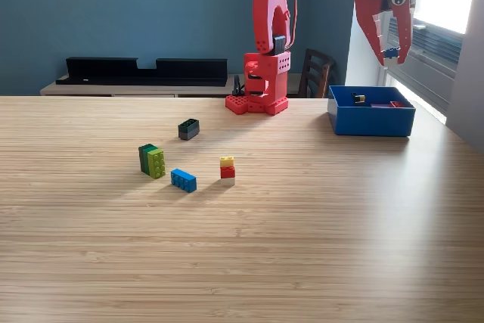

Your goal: Grasp a lego block and put it in the bin.

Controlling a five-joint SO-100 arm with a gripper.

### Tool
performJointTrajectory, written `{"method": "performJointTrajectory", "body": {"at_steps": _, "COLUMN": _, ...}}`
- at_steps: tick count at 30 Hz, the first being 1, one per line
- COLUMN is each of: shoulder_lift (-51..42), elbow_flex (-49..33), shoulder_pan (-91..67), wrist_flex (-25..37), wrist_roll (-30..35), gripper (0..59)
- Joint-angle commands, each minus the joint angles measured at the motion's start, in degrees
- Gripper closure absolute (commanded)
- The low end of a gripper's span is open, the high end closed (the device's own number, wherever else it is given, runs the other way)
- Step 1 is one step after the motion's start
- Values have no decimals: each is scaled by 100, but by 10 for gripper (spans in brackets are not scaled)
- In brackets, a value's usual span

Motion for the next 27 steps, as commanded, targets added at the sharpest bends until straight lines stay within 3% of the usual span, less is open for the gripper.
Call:
{"method": "performJointTrajectory", "body": {"at_steps": 1, "shoulder_lift": -132, "elbow_flex": -26, "shoulder_pan": -422, "wrist_flex": 114, "wrist_roll": -114, "gripper": 586}}
{"method": "performJointTrajectory", "body": {"at_steps": 11, "shoulder_lift": -1723, "elbow_flex": -668, "shoulder_pan": -756, "wrist_flex": 308, "wrist_roll": -105, "gripper": 577}}
{"method": "performJointTrajectory", "body": {"at_steps": 14, "shoulder_lift": -1969, "elbow_flex": -967, "shoulder_pan": -773, "wrist_flex": 545, "wrist_roll": -237, "gripper": 333}}
{"method": "performJointTrajectory", "body": {"at_steps": 15, "shoulder_lift": -2021, "elbow_flex": -1020, "shoulder_pan": -773, "wrist_flex": 589, "wrist_roll": -237, "gripper": 281}}
{"method": "performJointTrajectory", "body": {"at_steps": 18, "shoulder_lift": -2092, "elbow_flex": -1160, "shoulder_pan": -765, "wrist_flex": 712, "wrist_roll": -264, "gripper": 221}}
{"method": "performJointTrajectory", "body": {"at_steps": 22, "shoulder_lift": -2083, "elbow_flex": -1345, "shoulder_pan": -686, "wrist_flex": 879, "wrist_roll": -290, "gripper": 247}}
{"method": "performJointTrajectory", "body": {"at_steps": 27, "shoulder_lift": -2083, "elbow_flex": -1740, "shoulder_pan": -62, "wrist_flex": 949, "wrist_roll": -62, "gripper": 451}}
